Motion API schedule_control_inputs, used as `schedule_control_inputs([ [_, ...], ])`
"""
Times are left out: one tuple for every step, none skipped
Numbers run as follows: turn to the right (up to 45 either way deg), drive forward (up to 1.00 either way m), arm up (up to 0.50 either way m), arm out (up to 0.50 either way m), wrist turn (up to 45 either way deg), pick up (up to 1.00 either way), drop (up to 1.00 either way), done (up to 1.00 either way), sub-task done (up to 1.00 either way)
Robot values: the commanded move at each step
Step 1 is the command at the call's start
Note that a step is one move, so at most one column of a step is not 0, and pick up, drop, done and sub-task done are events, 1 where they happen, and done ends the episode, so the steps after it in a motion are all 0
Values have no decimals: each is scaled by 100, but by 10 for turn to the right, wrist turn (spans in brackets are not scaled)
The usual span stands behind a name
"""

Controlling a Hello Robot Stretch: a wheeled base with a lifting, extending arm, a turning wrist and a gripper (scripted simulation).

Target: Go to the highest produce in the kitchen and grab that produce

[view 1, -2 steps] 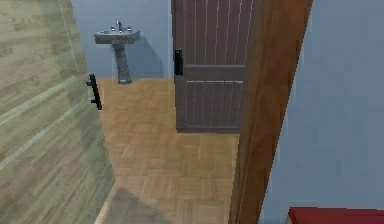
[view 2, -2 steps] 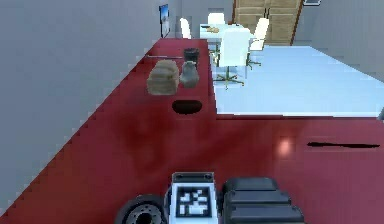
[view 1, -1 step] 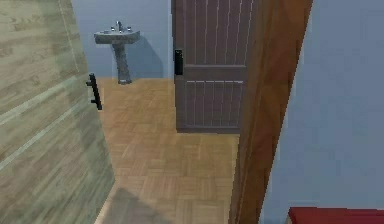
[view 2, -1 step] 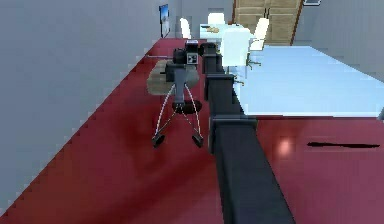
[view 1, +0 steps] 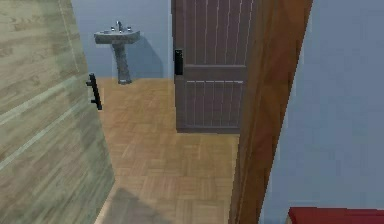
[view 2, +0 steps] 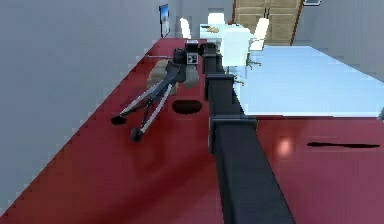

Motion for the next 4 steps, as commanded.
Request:
schedule_control_inputs([
  [0, 0, 0, 0, 450, 0, 0, 0, 0],
  [0, 0, 0, 0, 450, 0, 0, 0, 0],
  [0, 0, 0, 0, 450, 0, 0, 0, 0],
  [0, 0, -12, 0, 0, 0, 0, 0, 0],
])
